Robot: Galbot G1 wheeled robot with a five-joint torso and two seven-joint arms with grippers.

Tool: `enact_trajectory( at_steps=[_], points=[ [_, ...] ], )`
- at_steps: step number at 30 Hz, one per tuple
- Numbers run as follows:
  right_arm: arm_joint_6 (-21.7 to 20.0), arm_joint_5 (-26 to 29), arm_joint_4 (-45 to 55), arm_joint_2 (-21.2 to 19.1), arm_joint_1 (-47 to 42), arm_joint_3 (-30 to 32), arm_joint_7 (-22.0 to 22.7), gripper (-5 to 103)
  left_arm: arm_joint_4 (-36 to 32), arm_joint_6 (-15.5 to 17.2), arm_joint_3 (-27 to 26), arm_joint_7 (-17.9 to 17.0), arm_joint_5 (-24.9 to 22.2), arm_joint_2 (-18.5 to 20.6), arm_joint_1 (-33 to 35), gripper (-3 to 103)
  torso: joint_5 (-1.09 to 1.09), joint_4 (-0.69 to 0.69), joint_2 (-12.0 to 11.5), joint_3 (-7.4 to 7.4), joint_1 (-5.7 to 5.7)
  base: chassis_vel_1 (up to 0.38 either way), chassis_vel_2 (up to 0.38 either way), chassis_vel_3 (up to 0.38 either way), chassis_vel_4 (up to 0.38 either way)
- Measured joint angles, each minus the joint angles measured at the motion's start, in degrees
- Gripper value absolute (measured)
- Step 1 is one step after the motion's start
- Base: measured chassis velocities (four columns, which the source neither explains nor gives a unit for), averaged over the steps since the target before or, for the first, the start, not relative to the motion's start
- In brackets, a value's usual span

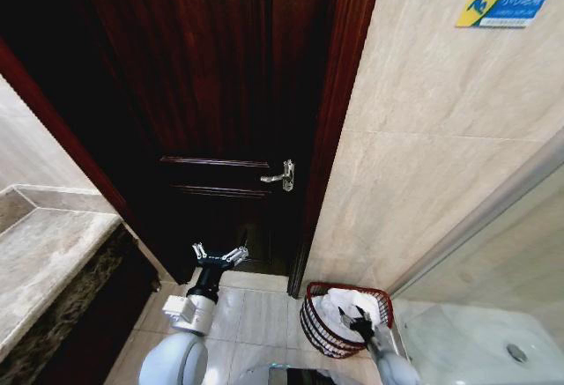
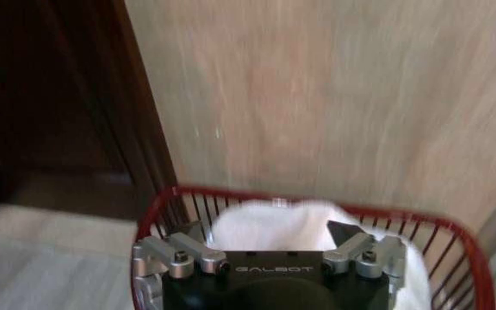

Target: Discard the used towel into the hamper.

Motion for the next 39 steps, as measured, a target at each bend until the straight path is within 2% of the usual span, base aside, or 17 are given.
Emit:
enact_trajectory(
  at_steps=[4, 7, 10, 11, 13, 14, 17, 22, 29, 32, 39],
  points=[
    [2.3, 1.2, 5.3, -0.1, -3.8, 0.9, -0.1, 99, 0.0, 0.0, 0.0, 0.0, 0.0, 0.0, 0.0, 100, 0.01, 0.0, 0.0, 0.0, 0.0, 0.0, 0.0, 0.0, 0.0],
    [3.2, 0.7, 13.0, 1.4, -7.7, 2.7, 0.4, 100, 0.0, 0.0, 0.0, 0.0, 0.0, 0.0, 0.0, 100, 0.02, -0.01, 0.0, 0.0, 0.0, 0.0, 0.0, 0.0, 0.0],
    [3.2, 0.1, 17.9, 2.5, -9.3, 3.4, 1.9, 100, 0.0, 0.0, 0.0, 0.0, 0.0, 0.0, 0.0, 100, -0.02, -0.01, 0.0, 0.0, 0.0, 0.0, 0.0, 0.0, 0.0],
    [3.2, -0.3, 22.6, 3.4, -10.4, 3.7, 4.3, 100, 0.0, 0.0, 0.0, 0.0, 0.0, 0.0, 0.0, 100, 0.01, 0.0, 0.0, 0.0, 0.0, 0.0, 0.0, 0.0, 0.0],
    [2.4, -0.6, 29.6, 4.8, -11.3, 4.3, 6.3, 100, 0.0, 0.0, 0.0, 0.0, 0.0, 0.0, 0.0, 100, -0.02, 0.01, 0.0, 0.01, 0.0, 0.0, 0.0, 0.0, 0.0],
    [2.4, -0.6, 29.6, 4.8, -11.3, 4.3, 6.3, 100, 0.0, 0.0, 0.0, 0.0, 0.0, 0.0, 0.0, 100, -0.02, 0.01, 0.0, 0.01, 0.0, 0.0, 0.0, 0.0, 0.0],
    [0.0, -0.6, 39.3, 6.9, -11.7, 5.3, 7.2, 100, 0.0, 0.0, 0.0, 0.0, 0.0, 0.0, 0.0, 100, 0.0, 0.0, 0.0, 0.01, 0.0, 0.0, 0.0, 0.0, 0.0],
    [-2.8, -0.7, 48.6, 8.9, -11.2, 6.0, 8.5, 100, 0.0, 0.0, 0.0, 0.0, 0.0, 0.0, 0.0, 100, -0.01, 0.0, 0.0, 0.01, 0.0, 0.0, 0.0, 0.0, 0.0],
    [-3.8, -1.2, 57.1, 9.9, -12.2, 6.2, 9.3, 100, 0.0, 0.0, 0.0, 0.0, 0.0, 0.0, 0.0, 100, 0.0, -0.01, 0.0, 0.01, 0.0, 0.0, 0.0, 0.0, 0.0],
    [-3.9, -1.2, 59.5, 10.4, -12.9, 7.3, 7.6, 100, 0.0, 0.0, 0.0, 0.0, 0.0, 0.0, 0.0, 100, 0.0, -0.01, 0.0, 0.01, 0.0, 0.0, 0.0, 0.0, 0.0],
    [-3.4, -0.8, 59.9, 11.4, -13.0, 7.8, 7.5, 100, 0.0, 0.0, 0.0, 0.0, 0.0, 0.0, 0.0, 100, 0.0, 0.0, 0.0, 0.01, 0.0, 0.0, 0.0, 0.0, 0.0]
  ],
)
